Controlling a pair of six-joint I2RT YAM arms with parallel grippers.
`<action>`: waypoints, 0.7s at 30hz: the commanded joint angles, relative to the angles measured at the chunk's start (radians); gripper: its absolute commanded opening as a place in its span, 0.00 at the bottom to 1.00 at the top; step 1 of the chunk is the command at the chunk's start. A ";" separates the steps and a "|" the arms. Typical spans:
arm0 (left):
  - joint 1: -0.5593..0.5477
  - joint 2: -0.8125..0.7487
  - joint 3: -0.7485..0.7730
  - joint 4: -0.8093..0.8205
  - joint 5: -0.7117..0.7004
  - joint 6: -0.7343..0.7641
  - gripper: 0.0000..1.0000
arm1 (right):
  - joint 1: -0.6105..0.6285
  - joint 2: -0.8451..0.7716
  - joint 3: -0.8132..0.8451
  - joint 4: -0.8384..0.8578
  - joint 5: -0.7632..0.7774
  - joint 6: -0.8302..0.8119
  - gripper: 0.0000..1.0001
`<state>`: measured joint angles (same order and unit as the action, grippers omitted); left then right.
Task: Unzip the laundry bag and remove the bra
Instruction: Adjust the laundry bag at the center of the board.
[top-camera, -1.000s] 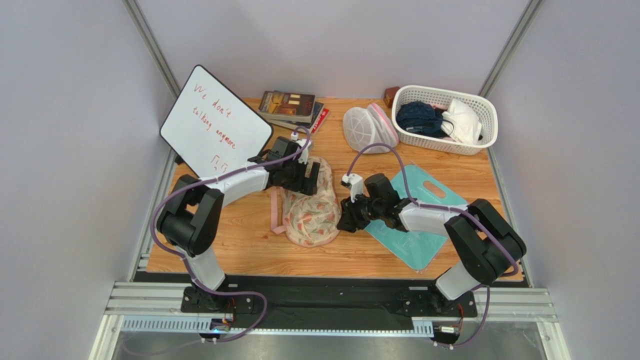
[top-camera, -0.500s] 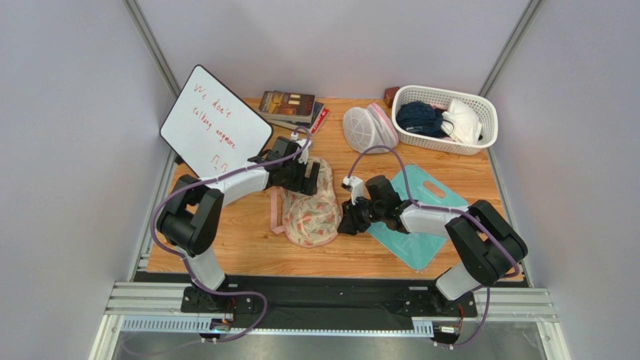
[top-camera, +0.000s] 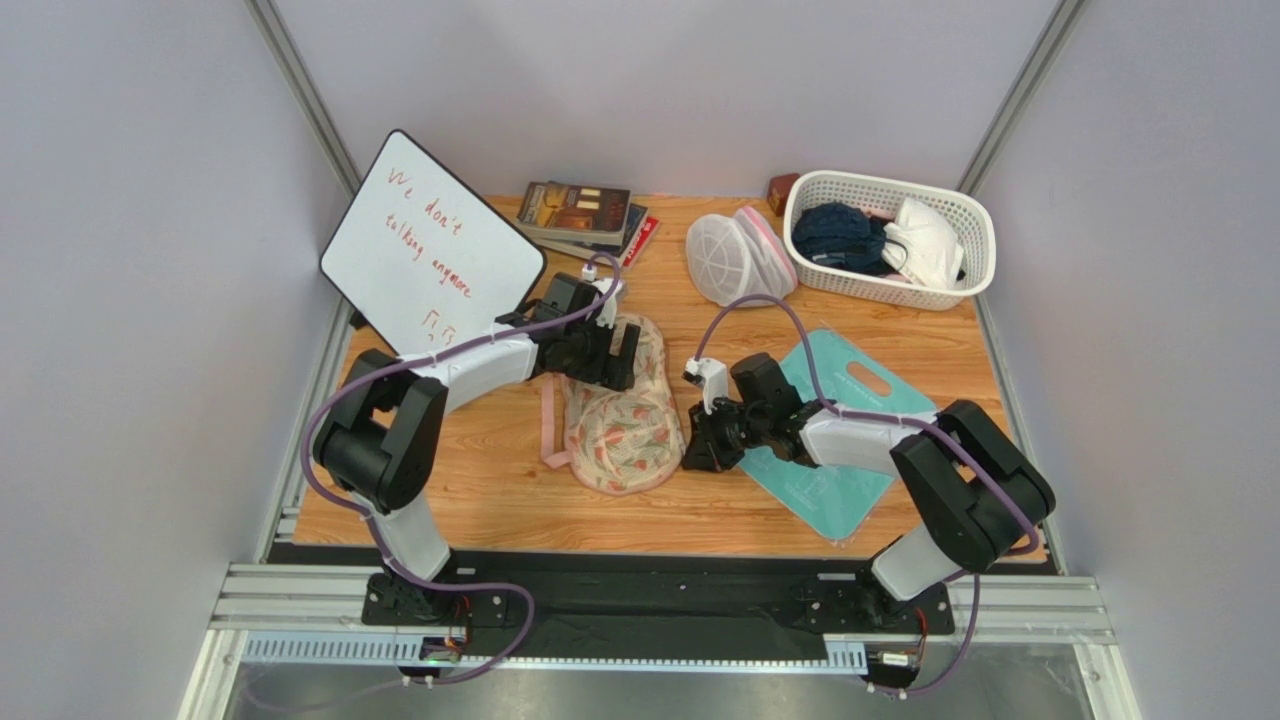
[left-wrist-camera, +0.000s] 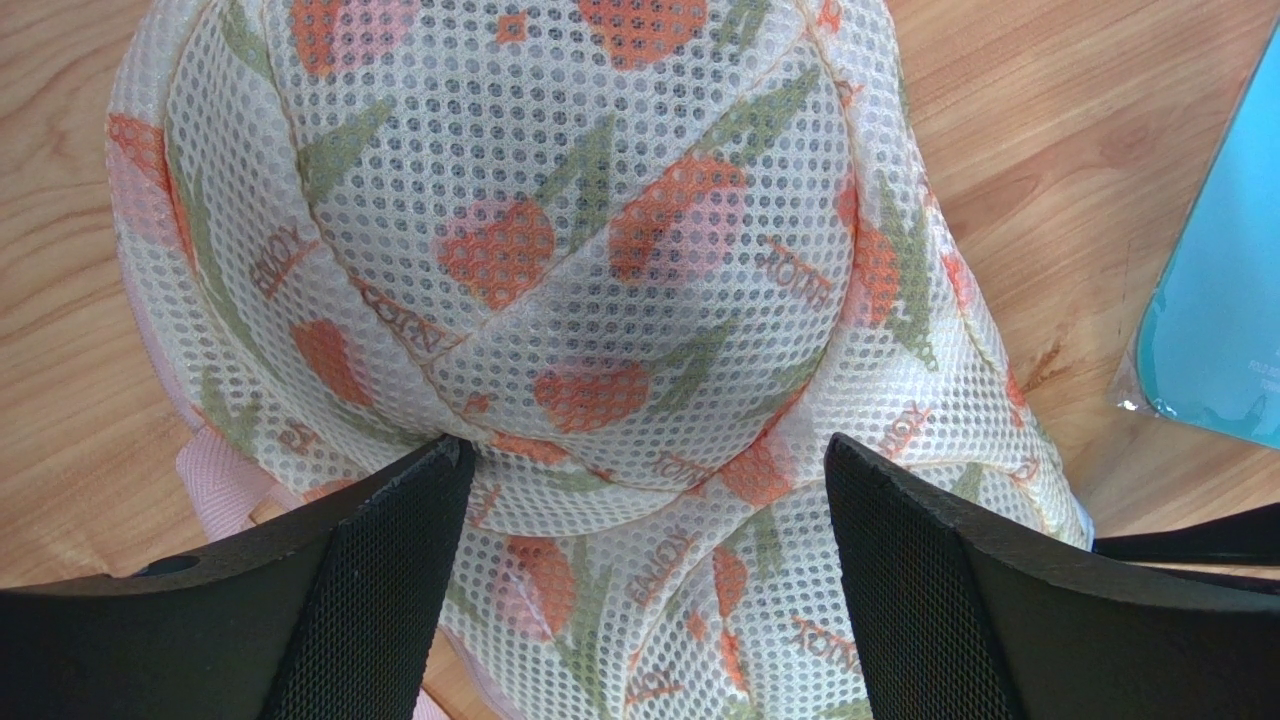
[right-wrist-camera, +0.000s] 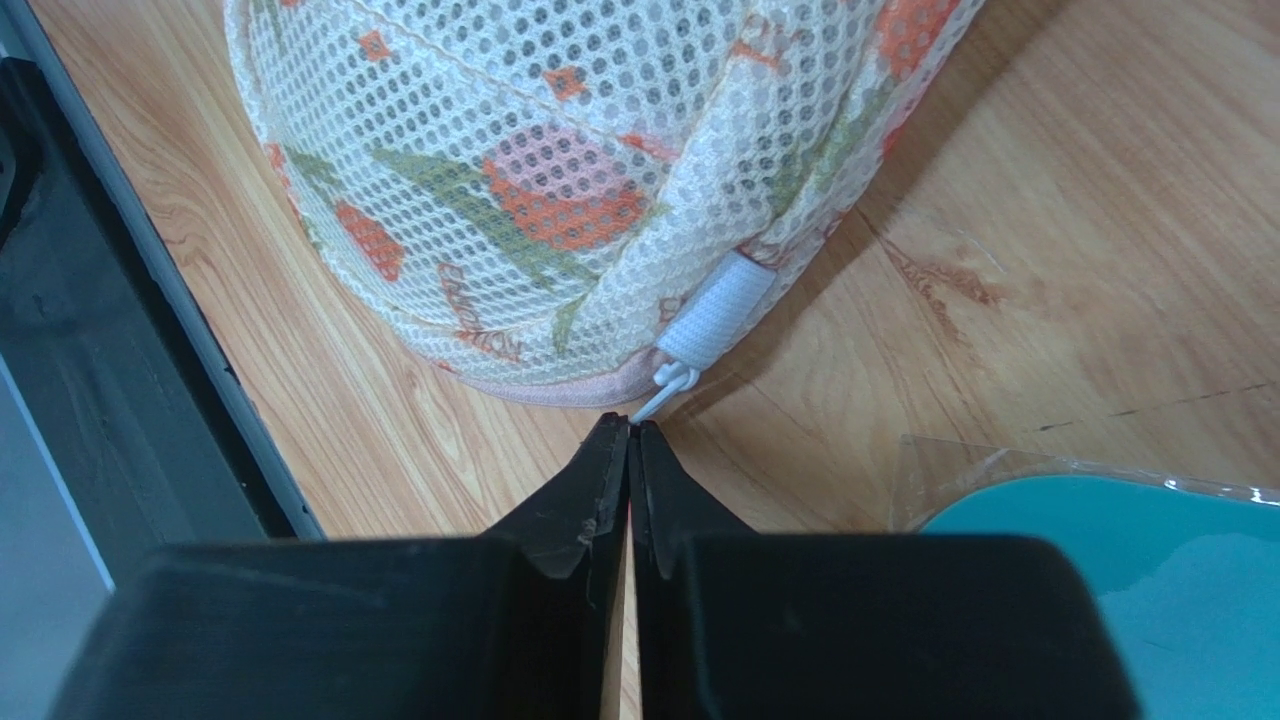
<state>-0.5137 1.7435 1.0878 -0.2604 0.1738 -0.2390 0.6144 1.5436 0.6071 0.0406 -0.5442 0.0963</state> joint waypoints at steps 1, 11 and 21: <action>0.006 -0.022 0.024 -0.039 0.000 0.015 0.92 | 0.004 -0.010 0.023 -0.005 0.052 -0.021 0.02; -0.095 -0.142 0.084 -0.128 -0.100 0.050 0.94 | 0.004 -0.079 0.008 -0.019 0.159 -0.017 0.00; -0.143 -0.040 0.175 -0.183 -0.071 -0.020 0.96 | 0.005 -0.119 -0.018 0.007 0.170 0.032 0.06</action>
<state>-0.6384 1.6306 1.2003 -0.3794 0.1158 -0.2264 0.6147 1.4483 0.6010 0.0006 -0.3817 0.0998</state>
